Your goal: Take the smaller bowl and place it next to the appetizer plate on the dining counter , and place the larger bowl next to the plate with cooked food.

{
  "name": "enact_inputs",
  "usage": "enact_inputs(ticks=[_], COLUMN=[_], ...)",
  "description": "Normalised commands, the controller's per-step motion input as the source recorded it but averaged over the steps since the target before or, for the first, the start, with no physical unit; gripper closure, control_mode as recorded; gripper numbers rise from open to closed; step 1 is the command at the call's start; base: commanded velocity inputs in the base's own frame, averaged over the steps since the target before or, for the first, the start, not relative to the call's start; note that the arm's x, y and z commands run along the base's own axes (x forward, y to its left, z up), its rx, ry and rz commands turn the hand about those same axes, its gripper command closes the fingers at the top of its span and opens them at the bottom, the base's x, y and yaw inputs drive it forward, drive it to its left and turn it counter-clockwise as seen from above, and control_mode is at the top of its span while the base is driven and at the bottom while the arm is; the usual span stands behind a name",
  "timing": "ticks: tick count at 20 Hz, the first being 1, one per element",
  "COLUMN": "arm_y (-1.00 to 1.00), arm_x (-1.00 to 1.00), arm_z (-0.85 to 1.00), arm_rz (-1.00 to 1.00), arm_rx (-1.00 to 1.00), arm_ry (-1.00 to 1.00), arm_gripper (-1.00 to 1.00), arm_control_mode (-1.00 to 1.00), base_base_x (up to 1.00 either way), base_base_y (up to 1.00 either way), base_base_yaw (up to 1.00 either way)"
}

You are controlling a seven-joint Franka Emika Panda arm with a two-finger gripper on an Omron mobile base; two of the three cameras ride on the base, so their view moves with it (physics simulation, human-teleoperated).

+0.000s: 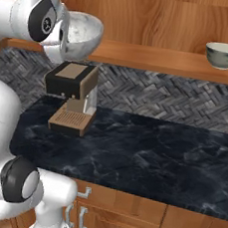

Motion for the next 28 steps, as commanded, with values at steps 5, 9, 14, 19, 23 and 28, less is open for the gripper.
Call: enact_inputs(ticks=[5,9,14,19,23,28], arm_y=[-0.56,-0.03,0.07,0.03,0.00,0.00], arm_x=[-1.00,-0.96,-0.73,-0.19,0.00,0.00], arm_z=[-0.06,-0.03,0.00,0.00,0.00,0.00], arm_rz=[0.11,0.28,0.33,0.05,0.00,0.00], arm_rx=[0.06,0.00,-0.03,-0.01,0.00,0.00], arm_ry=[0.07,0.06,0.02,0.01,0.00,0.00], arm_gripper=[1.00,1.00,1.00,1.00,1.00,1.00], arm_control_mode=[-1.00,-1.00,-1.00,1.00,1.00,1.00], base_base_x=[0.00,0.00,0.00,-0.80,-1.00,-1.00], base_base_y=[0.00,0.00,0.00,0.04,-0.17,-0.54], base_base_yaw=[0.00,0.00,0.00,0.09,-0.06,-0.42])
